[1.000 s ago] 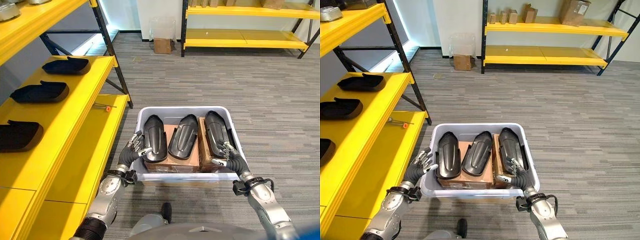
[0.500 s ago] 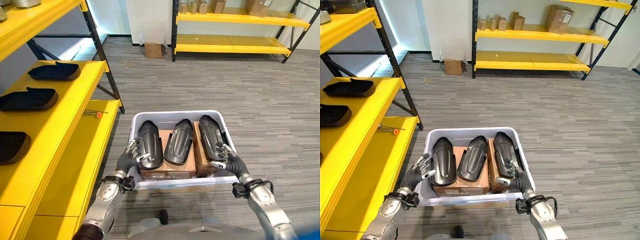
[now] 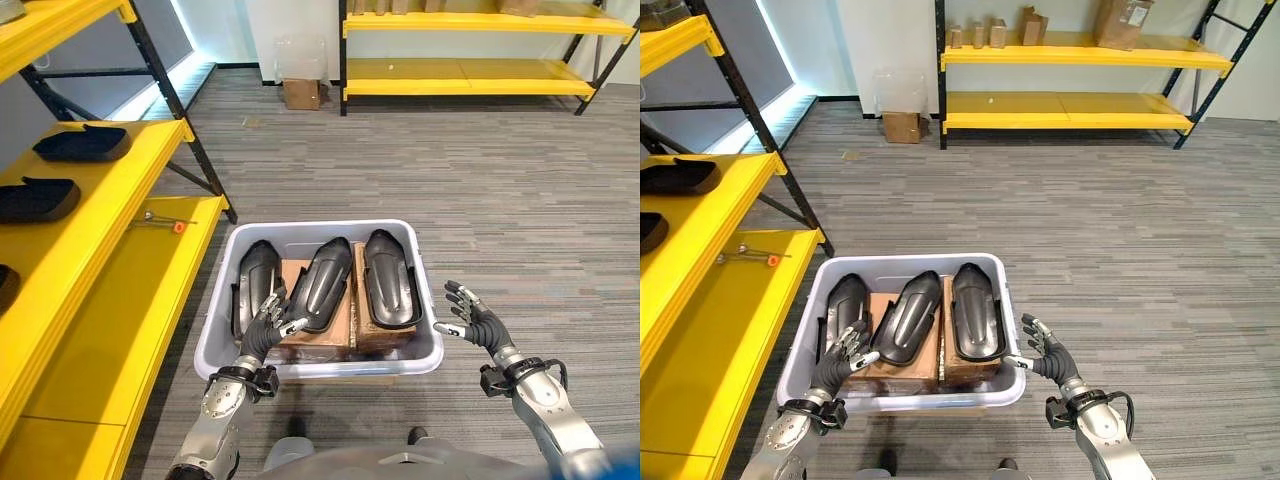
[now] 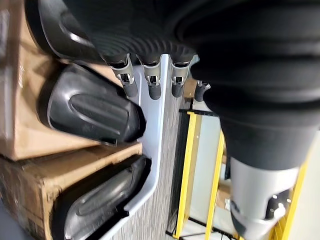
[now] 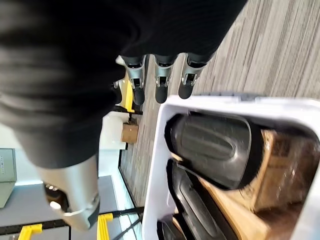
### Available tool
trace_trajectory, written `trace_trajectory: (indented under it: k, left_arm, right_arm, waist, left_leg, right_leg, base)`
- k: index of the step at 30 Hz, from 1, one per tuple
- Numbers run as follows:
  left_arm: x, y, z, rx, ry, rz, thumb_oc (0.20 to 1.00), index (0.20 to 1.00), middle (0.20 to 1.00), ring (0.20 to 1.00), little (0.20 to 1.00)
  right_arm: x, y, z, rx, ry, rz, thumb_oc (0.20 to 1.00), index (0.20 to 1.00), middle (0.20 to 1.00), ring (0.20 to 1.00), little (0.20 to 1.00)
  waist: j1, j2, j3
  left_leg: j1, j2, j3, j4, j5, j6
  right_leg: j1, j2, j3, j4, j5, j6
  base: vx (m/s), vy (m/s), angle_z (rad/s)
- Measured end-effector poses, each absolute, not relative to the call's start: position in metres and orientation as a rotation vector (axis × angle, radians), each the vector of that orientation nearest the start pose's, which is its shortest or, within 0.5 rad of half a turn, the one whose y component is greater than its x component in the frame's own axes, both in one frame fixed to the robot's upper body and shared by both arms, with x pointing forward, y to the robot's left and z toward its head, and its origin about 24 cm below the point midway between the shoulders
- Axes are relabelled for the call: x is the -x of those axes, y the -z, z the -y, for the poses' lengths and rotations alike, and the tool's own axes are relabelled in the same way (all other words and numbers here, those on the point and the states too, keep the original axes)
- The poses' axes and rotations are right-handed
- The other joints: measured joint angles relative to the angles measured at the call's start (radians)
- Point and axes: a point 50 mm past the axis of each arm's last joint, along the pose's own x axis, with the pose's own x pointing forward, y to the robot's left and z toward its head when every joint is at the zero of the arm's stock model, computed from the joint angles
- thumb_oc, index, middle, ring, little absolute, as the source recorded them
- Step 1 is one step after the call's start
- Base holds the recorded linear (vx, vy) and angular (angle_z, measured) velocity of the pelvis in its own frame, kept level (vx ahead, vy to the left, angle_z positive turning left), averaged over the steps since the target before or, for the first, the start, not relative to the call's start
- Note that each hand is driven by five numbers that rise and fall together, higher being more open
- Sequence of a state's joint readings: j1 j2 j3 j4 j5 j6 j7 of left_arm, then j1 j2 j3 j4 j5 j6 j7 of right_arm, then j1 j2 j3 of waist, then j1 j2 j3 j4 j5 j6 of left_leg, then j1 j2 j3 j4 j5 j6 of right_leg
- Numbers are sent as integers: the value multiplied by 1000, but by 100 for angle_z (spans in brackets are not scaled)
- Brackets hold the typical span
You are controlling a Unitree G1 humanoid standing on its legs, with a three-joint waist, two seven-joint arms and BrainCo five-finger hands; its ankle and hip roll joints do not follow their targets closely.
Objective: Move parts from the plastic box to the shelf.
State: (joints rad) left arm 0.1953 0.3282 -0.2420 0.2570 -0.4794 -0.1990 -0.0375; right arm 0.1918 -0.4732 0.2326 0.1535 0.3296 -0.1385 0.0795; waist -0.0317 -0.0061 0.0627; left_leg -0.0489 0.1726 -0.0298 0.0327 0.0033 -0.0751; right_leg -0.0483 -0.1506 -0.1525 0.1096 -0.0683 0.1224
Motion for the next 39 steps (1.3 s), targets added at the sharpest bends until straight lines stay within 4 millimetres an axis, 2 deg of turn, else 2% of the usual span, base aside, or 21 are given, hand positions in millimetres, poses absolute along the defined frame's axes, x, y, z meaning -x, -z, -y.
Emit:
trace_trajectory:
  k: [2,5,9,13,14,16,17,18,20,23,25,28,34,39]
  left_arm:
    - [-188,41,-187,151,78,-312,1000,1000,1000,1000,1000]
    - [-189,41,-189,152,71,-308,1000,1000,1000,1000,1000]
    - [-189,40,-191,150,63,-303,1000,1000,1000,1000,1000]
    - [-196,35,-192,156,62,-277,1000,1000,1000,1000,1000]
    - [-204,28,-191,161,68,-244,1000,1000,1000,1000,1000]
    - [-217,18,-185,156,101,-199,1000,1000,1000,1000,1000]
    - [-220,10,-183,161,109,-160,1000,1000,1000,1000,1000]
    - [-221,8,-184,164,103,-150,1000,1000,1000,1000,1000]
    - [-229,-1,-188,158,99,-111,1000,1000,1000,1000,1000]
    - [-244,-14,-178,164,136,-62,1000,1000,1000,1000,1000]
    - [-248,-19,-171,169,167,-40,1000,1000,1000,1000,1000]
    - [-250,-24,-172,165,178,-22,1000,1000,1000,1000,1000]
    - [-256,-30,-171,154,171,-4,1000,1000,1000,1000,1000]
    - [-257,-30,-166,140,197,-7,1000,1000,1000,1000,1000]
  right_arm:
    - [-196,18,207,121,-205,-285,1000,1000,1000,1000,1000]
    - [-197,17,207,123,-205,-279,1000,1000,1000,1000,1000]
    - [-218,1,202,136,-221,-189,1000,1000,1000,1000,1000]
    - [-258,-37,188,182,-251,-13,1000,1000,1000,1000,1000]
    - [-277,-53,177,223,-277,60,1000,1000,1000,1000,1000]
    - [-295,-68,170,254,-291,109,1000,1000,1000,1000,1000]
    - [-304,-66,162,305,-302,103,1000,1000,1000,1000,1000]
    - [-305,-63,159,308,-303,92,1000,1000,1000,1000,1000]
    - [-320,-71,146,289,-288,118,1000,1000,1000,1000,1000]
    - [-330,-77,133,261,-264,135,1000,1000,1000,1000,1000]
    - [-338,-74,132,254,-223,106,1000,1000,1000,1000,1000]
    - [-343,-80,125,256,-217,123,1000,1000,1000,1000,1000]
    - [-361,-86,133,256,-124,90,1000,1000,1000,1000,1000]
    - [-372,-94,139,250,-79,79,1000,1000,1000,1000,1000]
  waist:
    - [-8,-1,0]
    - [-7,-2,2]
    - [-1,3,6]
    - [16,19,24]
    - [34,28,34]
    - [47,36,63]
    - [68,35,82]
    - [81,31,89]
    - [74,18,113]
    - [95,23,178]
    - [97,27,206]
    - [100,32,223]
    - [116,64,267]
    - [137,73,289]
  left_leg:
    - [9,18,20,-13,1,-1]
    - [25,19,28,-25,1,0]
    - [33,11,44,-30,1,-1]
    - [23,0,49,-29,3,-4]
    - [-19,-7,46,-15,10,-4]
    - [-64,-16,35,-4,24,-8]
    - [-83,-20,26,4,31,-15]
    - [-95,-21,25,14,31,-15]
    - [-166,-34,21,46,29,-14]
    - [-216,-52,18,74,39,-19]
    - [-223,-60,20,84,30,-12]
    - [-265,-69,19,116,30,-12]
    - [-321,-85,10,152,25,-9]
    - [-337,-89,0,168,23,-7]
  right_leg:
    - [-15,10,10,11,-2,-2]
    - [-14,9,18,20,-8,-2]
    - [-19,2,34,37,-13,0]
    - [-54,-12,43,69,-22,10]
    - [-100,-21,43,92,-22,9]
    - [-140,-26,42,120,-18,5]
    - [-158,-30,39,134,-13,5]
    - [-177,-33,38,141,-14,5]
    - [-246,-45,41,184,-23,1]
    - [-300,-62,48,223,-18,4]
    - [-309,-74,55,236,-24,5]
    - [-347,-84,60,256,-25,6]
    - [-391,-99,60,282,-24,6]
    - [-398,-104,54,293,-25,6]
  base:
    - [25,-128,-20]
    - [26,-88,-13]
    - [4,-14,-7]
    - [-63,6,-2]
    - [-164,20,1]
    - [-168,20,14]
    - [-233,37,15]
    - [-233,38,6]
    - [-119,36,4]
    - [-96,40,5]
    - [-73,42,3]
    - [-70,41,5]
    - [-47,26,5]
    - [-26,11,5]
